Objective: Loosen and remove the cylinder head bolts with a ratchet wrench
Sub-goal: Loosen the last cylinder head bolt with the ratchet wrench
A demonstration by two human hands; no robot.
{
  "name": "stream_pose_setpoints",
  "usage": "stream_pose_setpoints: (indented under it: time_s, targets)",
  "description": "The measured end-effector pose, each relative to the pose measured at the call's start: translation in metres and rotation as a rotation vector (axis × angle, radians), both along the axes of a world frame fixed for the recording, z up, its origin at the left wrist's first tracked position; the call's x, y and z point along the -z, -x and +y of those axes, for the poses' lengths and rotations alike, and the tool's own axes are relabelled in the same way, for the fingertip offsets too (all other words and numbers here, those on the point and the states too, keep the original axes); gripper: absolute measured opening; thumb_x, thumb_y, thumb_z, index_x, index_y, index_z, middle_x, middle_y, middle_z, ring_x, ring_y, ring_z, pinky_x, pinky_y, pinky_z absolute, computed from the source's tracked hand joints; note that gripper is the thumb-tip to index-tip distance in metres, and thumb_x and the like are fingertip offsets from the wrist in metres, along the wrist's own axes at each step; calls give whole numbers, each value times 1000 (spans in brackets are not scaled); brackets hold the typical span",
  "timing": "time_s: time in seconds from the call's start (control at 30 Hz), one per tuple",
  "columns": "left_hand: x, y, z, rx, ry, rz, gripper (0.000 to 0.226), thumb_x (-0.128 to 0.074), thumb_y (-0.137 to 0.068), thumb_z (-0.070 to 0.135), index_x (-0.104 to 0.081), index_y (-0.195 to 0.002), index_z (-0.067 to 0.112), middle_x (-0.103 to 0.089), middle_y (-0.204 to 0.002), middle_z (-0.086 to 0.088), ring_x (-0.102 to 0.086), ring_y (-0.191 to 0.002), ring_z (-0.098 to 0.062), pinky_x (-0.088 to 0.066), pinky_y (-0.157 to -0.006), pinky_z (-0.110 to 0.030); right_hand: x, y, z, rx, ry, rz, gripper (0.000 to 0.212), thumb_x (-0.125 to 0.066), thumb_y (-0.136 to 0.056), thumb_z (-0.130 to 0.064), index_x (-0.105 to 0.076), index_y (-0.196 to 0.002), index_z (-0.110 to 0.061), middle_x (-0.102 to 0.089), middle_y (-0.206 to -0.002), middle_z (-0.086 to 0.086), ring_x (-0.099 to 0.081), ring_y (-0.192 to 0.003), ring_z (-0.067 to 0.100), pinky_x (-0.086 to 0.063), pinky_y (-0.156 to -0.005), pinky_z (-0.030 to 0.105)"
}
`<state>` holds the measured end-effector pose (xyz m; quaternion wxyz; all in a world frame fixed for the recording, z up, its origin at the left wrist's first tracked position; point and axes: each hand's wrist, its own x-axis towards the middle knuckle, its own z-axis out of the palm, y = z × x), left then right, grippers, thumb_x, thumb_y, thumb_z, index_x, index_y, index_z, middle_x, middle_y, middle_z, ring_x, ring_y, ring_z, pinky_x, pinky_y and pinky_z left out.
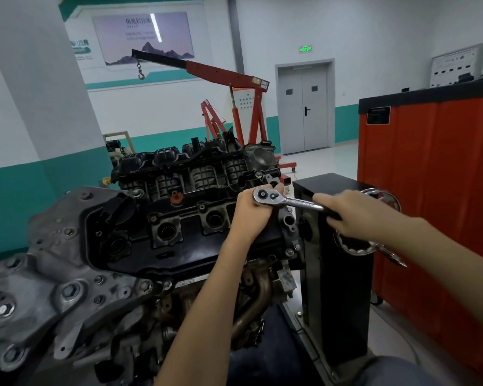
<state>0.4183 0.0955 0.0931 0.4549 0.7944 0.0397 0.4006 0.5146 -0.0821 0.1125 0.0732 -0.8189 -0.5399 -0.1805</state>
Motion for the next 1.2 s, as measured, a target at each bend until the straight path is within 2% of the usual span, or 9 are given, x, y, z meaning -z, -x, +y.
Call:
stream_pose_setpoints:
  time_s: [0.1,0.23,0.37,0.6,0.7,0.77,0.9,1.03,1.2]
  targets:
    - [5,1,-6,18,61,-68,59,-57,-98,24,-38,-43,32,-34,-45,12,-30,-49,-3,-30,-56,-23,16,9,-3,23,-91,68,14,-55,-89,-17,-44,-97,-22,-48,-68,-10,-49,-58,6,-32,-51,16]
    - [7,-4,-14,-25,118,-136,57,-57,-98,21,-29,-49,30,-31,-44,14,-28,-47,-3,-29,-52,-20,79,72,9,-77,-440,657,17,-59,-85,-7,-47,-87,-19,-55,-62,2,-47,-44,5,-38,-40,25]
    - [6,-9,-15,-81,126,-126,53,-58,-97,20,-24,-56,21,-25,-45,14,-23,-49,-4,-26,-53,-23,106,121,52,-61,-709,891,15,-57,-86,-7,-48,-95,-14,-51,-63,2,-48,-47,5,-35,-43,14]
    - [-1,-7,5,-5,-58,96,58,-62,-93,22,-33,-44,28,-33,-44,11,-28,-49,-5,-30,-56,-24,69,43,2,-40,-327,468,19,-58,-85,-8,-47,-93,-21,-50,-66,-4,-49,-52,6,-42,-48,21]
    - [-3,-11,2,-3,-114,118,57,-62,-93,15,-45,-41,31,-41,-45,12,-34,-50,-2,-34,-58,-20,24,2,-13,45,-81,105,14,-55,-90,-17,-43,-96,-21,-48,-69,-8,-47,-57,5,-29,-48,16]
    - [-1,-12,0,-59,-78,67,57,-60,-93,14,-45,-41,30,-41,-43,13,-34,-47,-2,-31,-55,-19,17,1,-10,48,-86,42,14,-54,-90,-18,-41,-95,-20,-51,-71,-5,-49,-60,12,-28,-50,19]
    - [3,-13,-2,-109,42,-67,56,-57,-98,18,-28,-50,23,-30,-42,11,-25,-47,-6,-24,-52,-26,66,58,5,-42,-379,510,15,-57,-86,-11,-43,-89,-16,-53,-65,-2,-51,-52,10,-43,-47,29]
    - [5,-19,-17,-170,37,-140,57,-56,-97,12,-24,-51,21,-23,-45,11,-22,-44,-6,-22,-50,-22,103,120,41,-89,-719,912,16,-59,-85,-6,-48,-94,-13,-50,-62,1,-48,-45,3,-37,-43,15]
    - [1,-15,-4,-140,-73,-32,56,-58,-96,14,-23,-52,21,-25,-42,9,-23,-46,-7,-23,-50,-21,97,108,39,-86,-621,857,17,-58,-84,-5,-44,-92,-13,-48,-66,4,-45,-48,6,-39,-45,21]
